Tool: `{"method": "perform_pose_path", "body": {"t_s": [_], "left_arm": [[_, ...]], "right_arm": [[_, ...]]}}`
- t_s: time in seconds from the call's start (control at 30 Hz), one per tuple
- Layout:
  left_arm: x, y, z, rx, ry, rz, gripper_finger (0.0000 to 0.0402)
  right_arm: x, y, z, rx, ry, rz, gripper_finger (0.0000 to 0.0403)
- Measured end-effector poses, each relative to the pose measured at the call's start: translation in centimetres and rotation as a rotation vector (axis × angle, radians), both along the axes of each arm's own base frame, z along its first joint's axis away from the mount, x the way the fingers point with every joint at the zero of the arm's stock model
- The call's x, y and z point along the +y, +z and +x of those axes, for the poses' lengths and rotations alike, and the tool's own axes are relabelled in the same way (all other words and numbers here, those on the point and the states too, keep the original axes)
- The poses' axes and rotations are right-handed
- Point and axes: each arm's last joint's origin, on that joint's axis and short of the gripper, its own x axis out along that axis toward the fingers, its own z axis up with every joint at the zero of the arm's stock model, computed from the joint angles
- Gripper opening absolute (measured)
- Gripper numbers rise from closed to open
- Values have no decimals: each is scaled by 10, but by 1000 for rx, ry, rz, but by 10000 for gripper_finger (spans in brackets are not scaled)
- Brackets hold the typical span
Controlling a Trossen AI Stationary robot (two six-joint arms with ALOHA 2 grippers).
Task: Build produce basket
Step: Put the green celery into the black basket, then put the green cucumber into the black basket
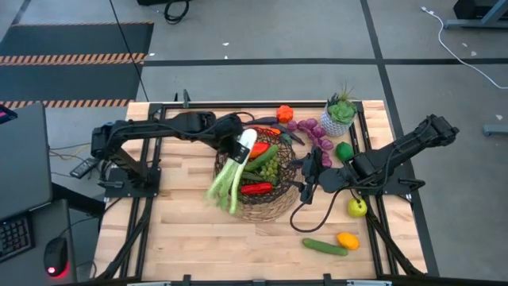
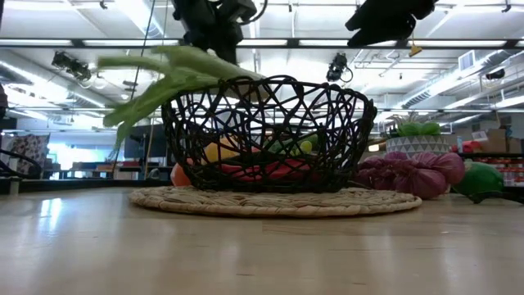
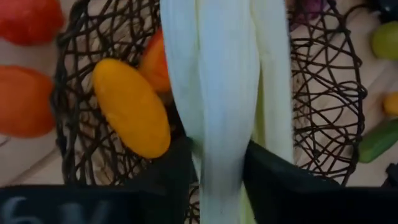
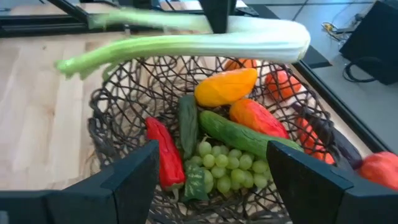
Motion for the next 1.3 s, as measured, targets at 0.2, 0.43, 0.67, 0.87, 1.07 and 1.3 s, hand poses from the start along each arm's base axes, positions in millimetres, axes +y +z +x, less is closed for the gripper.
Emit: {"method": "perform_pose_path", "body": {"t_s": [0.2,0.43,0.67,0.87,1.07,1.3], "left_arm": [[8,11,1,-45,-12,28,239],[9,48,0,-119,-81,93,281],[5,67,-22,94,-26,238,265],[-9,45,-22,210,-53,339,249],[-31,9,-22,277,-132,396,234],[-61,8,-51,192,-70,592,218]], "right_arm": [[0,0,0,1,-5,-1,298],[0,-1,0,-1,-14,13,298],[-1,-15,-2,-9,-40,18,298],[-4,-28,1,-84,-49,46,298],[-2,-34,-3,-39,-50,49,298],[-1,-40,-9,3,-89,51,295]]}}
